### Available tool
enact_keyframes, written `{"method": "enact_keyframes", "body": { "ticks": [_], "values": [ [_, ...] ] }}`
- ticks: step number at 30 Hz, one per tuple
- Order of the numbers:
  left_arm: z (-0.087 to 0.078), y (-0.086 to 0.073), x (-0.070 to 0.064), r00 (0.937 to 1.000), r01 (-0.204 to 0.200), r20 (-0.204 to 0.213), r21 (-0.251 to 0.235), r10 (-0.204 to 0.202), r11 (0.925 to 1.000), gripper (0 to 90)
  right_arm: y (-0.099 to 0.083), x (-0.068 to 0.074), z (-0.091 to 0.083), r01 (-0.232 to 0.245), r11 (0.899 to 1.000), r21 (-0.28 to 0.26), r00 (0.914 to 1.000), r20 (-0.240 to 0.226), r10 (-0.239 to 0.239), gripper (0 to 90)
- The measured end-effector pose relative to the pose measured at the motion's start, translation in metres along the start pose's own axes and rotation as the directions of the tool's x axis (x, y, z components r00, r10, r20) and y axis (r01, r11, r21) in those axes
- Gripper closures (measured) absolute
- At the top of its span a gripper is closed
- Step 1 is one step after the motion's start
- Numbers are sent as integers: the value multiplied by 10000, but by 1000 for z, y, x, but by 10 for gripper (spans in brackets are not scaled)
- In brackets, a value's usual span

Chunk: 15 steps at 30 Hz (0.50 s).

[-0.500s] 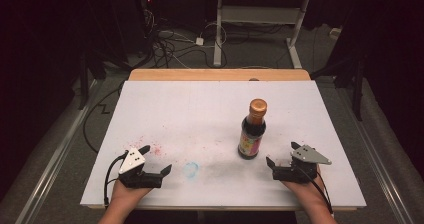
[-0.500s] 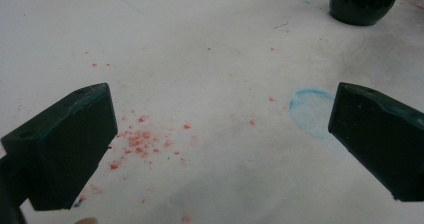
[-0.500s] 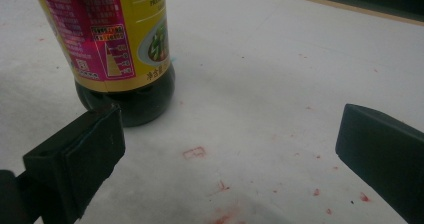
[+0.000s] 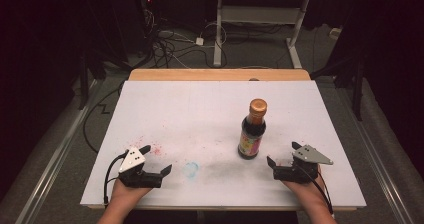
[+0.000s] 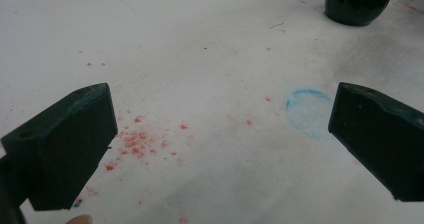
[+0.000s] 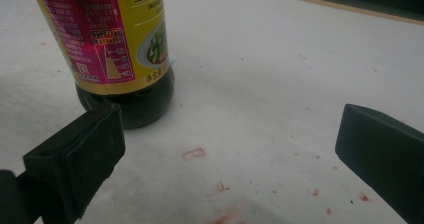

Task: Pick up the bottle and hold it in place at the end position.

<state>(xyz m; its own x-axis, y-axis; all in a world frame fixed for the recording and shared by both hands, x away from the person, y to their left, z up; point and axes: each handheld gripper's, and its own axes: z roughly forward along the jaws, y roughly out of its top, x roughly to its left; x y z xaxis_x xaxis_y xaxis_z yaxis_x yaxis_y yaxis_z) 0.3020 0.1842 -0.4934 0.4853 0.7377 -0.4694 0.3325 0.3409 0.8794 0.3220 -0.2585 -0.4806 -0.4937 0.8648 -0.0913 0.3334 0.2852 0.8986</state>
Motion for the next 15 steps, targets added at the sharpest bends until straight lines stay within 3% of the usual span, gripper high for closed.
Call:
{"method": "enact_keyframes", "body": {
  "ticks": [4,10,15],
  "values": [
    [1,7,0,9999,99,89,-228,-97,9997,0,0,0,1,-12,10000,63,10000,-16,12,7],
    [7,4,4,9998,62,171,216,-66,9997,0,1,-1,1,-100,9999,105,9998,-157,101,6],
    [8,2,4,10000,32,44,150,-33,9999,0,2,-3,1,-251,9996,92,9988,-418,255,6]
  ]
}}
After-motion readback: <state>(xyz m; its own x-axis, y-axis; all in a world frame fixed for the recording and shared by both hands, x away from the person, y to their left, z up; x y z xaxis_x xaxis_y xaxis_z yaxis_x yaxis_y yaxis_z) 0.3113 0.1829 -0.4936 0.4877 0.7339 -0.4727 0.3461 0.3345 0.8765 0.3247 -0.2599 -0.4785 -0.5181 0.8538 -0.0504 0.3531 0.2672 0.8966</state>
